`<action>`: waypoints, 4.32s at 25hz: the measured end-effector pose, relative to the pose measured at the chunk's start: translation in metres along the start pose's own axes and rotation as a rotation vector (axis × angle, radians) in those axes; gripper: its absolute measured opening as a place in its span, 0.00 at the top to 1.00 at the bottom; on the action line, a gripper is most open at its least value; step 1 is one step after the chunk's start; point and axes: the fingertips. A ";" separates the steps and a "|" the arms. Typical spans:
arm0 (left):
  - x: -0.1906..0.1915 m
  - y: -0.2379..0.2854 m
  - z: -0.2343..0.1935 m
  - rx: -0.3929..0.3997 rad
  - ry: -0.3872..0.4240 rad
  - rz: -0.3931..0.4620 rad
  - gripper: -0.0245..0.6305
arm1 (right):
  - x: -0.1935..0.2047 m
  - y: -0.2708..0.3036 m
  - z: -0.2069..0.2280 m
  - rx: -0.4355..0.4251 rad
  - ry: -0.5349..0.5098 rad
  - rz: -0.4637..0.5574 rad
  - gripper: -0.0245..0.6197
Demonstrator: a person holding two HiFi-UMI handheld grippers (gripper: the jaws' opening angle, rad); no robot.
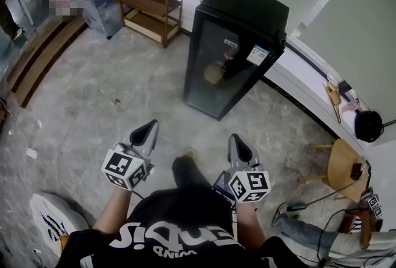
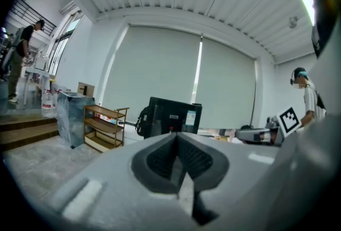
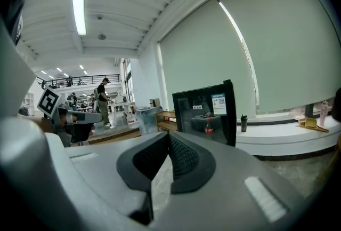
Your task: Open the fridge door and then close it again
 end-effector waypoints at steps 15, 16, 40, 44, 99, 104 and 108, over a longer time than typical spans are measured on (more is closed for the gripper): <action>-0.066 0.143 -0.070 -0.015 -0.011 0.048 0.96 | -0.082 0.138 0.072 -0.035 -0.020 0.020 0.96; -0.068 0.152 -0.073 -0.018 -0.009 0.052 0.96 | -0.084 0.145 0.077 -0.038 -0.020 0.020 0.96; -0.107 0.243 -0.140 0.045 -0.008 0.070 0.96 | -0.123 0.245 0.094 -0.039 -0.005 0.037 0.96; -0.104 0.255 -0.146 0.084 -0.031 0.071 0.88 | -0.125 0.255 0.095 -0.032 -0.008 0.044 0.96; 0.021 0.469 -0.202 0.258 0.070 -0.251 0.66 | -0.130 0.283 0.153 0.132 0.034 0.008 0.96; 0.022 0.469 -0.203 0.269 0.052 -0.249 0.66 | -0.129 0.284 0.155 0.136 0.033 0.004 0.96; 0.022 0.469 -0.204 0.286 0.056 -0.260 0.68 | -0.126 0.282 0.157 0.141 0.033 0.001 0.96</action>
Point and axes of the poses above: the fingertips, and each gripper's own axes: y forward along the fingers, z to its right, x out of its underside, and after that the axes turned 2 degrees about y, right-handed
